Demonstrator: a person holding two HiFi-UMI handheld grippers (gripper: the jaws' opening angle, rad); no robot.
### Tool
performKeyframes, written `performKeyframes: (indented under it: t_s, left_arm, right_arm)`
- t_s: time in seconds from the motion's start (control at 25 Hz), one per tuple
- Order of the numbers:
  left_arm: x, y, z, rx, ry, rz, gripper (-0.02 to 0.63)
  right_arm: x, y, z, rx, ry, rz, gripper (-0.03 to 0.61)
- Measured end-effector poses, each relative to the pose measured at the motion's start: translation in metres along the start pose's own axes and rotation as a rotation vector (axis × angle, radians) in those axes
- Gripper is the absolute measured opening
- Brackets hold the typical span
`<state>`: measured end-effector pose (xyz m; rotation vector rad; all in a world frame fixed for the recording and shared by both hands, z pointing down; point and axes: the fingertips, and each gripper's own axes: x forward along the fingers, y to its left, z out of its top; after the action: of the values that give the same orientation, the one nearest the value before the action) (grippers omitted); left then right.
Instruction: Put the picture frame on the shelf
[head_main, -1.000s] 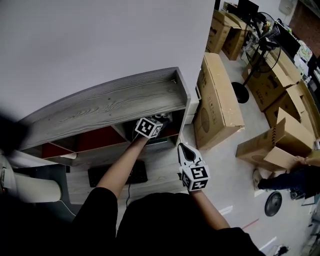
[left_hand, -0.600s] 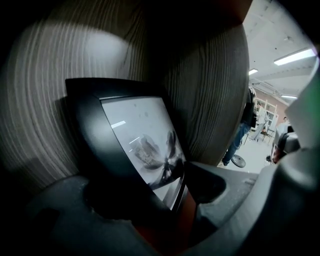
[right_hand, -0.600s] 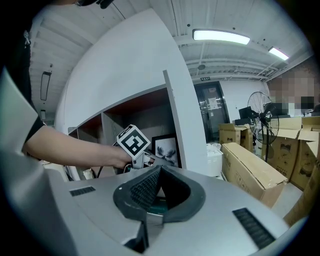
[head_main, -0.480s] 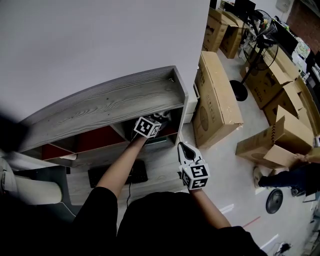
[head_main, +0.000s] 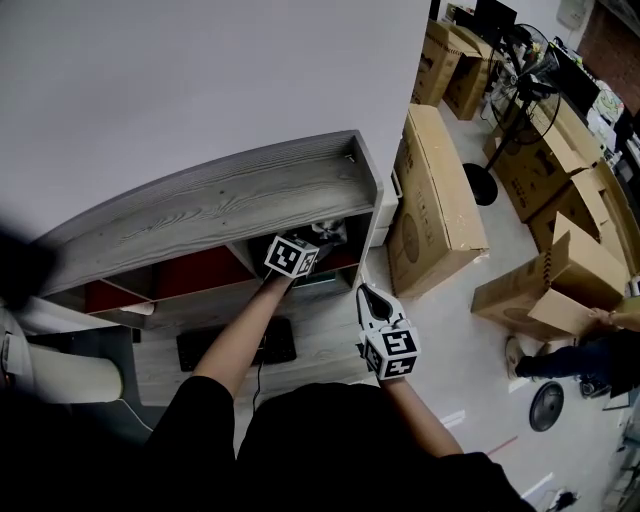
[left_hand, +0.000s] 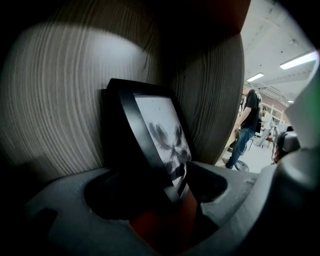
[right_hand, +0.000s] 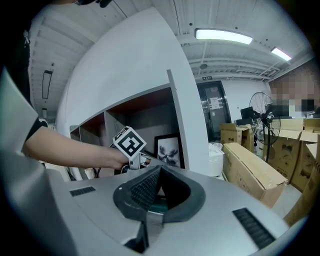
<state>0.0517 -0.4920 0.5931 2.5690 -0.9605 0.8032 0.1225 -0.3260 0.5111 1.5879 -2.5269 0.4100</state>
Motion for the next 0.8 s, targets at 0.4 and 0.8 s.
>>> performKeyframes:
  t_s: [0.4,0.8]
  left_arm:
    - [-0.021,0.000,0.014,-0.013,-0.126,0.057,0.344]
    - [-0.041,-0.007,0.017,-0.029,-0.183,0.116,0.344]
  right_arm:
    - [-0.006,0.000,0.004,-0.005,-0.017,-0.007,0.012]
    - [-0.024,0.005,0.013,-0.021,-0.065,-0.028,0.012]
